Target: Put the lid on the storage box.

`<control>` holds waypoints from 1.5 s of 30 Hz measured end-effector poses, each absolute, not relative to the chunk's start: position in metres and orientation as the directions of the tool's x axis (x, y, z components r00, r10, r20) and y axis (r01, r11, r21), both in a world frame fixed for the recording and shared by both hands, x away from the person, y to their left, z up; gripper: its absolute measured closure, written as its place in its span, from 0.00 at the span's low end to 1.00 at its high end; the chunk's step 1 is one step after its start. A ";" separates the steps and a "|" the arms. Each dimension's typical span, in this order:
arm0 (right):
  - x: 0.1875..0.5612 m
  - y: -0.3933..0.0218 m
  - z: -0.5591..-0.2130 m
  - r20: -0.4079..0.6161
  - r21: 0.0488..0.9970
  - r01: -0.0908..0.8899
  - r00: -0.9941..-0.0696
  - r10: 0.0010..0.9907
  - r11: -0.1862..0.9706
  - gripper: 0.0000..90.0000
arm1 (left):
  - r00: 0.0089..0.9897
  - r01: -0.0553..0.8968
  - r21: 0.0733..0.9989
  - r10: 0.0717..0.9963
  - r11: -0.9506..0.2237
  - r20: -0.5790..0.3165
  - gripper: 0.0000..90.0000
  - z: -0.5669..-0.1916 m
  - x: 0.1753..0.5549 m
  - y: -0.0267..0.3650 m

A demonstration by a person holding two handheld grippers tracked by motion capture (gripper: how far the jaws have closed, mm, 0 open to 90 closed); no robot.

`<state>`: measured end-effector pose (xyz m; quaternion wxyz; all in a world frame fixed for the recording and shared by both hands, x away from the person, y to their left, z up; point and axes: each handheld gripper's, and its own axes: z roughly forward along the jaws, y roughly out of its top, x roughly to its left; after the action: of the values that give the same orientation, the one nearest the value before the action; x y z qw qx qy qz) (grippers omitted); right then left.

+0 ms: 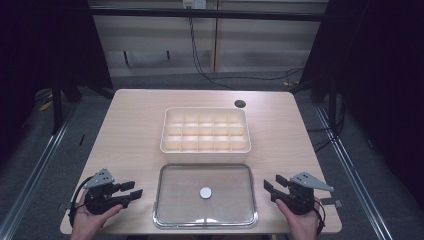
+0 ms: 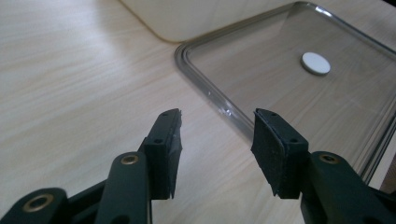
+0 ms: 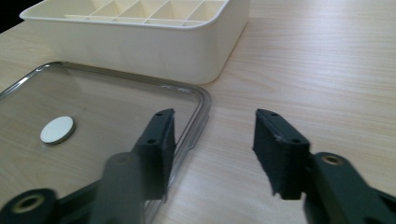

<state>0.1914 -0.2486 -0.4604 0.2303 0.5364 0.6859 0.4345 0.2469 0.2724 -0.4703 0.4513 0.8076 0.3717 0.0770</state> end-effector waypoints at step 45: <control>0.257 -0.223 -0.490 0.202 0.690 0.707 -0.393 0.897 0.154 0.54 | 0.707 0.636 0.654 0.649 -0.409 -0.282 0.59 -0.491 0.283 0.220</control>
<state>0.2574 -0.2225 -0.4901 0.1287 0.5359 0.7486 0.3686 0.2830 0.2197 -0.4914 0.3860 0.8393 0.3829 0.0081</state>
